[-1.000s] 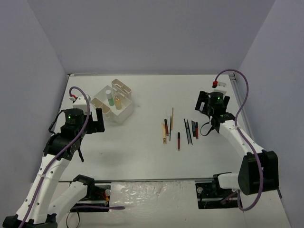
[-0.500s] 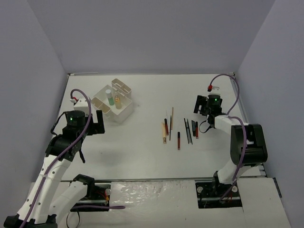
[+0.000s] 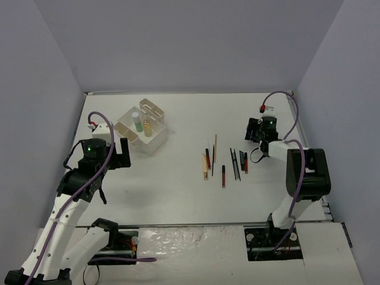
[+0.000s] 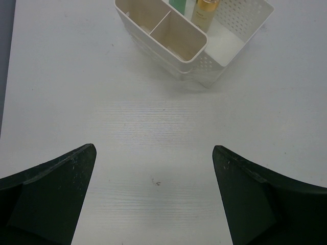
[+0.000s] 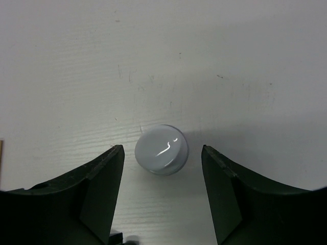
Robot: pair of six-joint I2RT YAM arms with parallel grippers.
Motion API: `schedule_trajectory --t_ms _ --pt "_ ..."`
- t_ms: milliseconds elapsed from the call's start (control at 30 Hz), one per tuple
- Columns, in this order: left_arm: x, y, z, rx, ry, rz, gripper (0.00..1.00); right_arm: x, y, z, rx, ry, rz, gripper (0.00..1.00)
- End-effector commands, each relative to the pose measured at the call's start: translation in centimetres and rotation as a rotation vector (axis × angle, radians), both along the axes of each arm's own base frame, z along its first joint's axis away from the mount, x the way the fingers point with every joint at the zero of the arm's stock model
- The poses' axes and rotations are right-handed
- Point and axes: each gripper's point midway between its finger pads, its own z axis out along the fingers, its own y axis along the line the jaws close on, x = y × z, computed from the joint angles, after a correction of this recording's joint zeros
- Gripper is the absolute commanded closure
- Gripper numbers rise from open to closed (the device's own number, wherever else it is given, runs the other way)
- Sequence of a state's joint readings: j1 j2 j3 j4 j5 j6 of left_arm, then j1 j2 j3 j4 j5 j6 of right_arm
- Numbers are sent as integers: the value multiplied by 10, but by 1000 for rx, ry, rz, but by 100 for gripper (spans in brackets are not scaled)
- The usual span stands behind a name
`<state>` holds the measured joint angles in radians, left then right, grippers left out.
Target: Organize the makeup
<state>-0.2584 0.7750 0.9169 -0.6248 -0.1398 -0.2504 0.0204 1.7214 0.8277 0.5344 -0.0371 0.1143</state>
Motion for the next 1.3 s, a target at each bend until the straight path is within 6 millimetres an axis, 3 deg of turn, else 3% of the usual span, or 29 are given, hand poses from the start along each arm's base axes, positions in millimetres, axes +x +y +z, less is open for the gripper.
schedule_trajectory --t_ms 0,300,500,633,733,867,1000,1133,1267 --pt "10 2 20 -20 -74 30 3 31 -3 41 -5 -137 1 43" --pt "10 2 21 -19 -76 30 3 33 -3 44 -19 -143 16 57" --pt "10 2 21 -21 -76 29 3 30 -3 52 -31 -164 24 80" --pt "10 1 20 -22 -75 26 3 27 6 71 -39 -198 60 93" --pt "10 1 21 -23 -77 23 3 22 25 96 -51 -236 116 99" --pt "10 0 20 -24 -74 19 3 8 92 129 -60 -298 285 100" --pt "11 0 19 -24 -69 17 3 -19 183 153 -5 -346 514 100" --pt "11 0 18 -24 -66 17 3 -45 261 159 39 -354 706 100" --pt "11 -1 17 -24 -62 14 3 -72 331 151 79 -348 874 100"
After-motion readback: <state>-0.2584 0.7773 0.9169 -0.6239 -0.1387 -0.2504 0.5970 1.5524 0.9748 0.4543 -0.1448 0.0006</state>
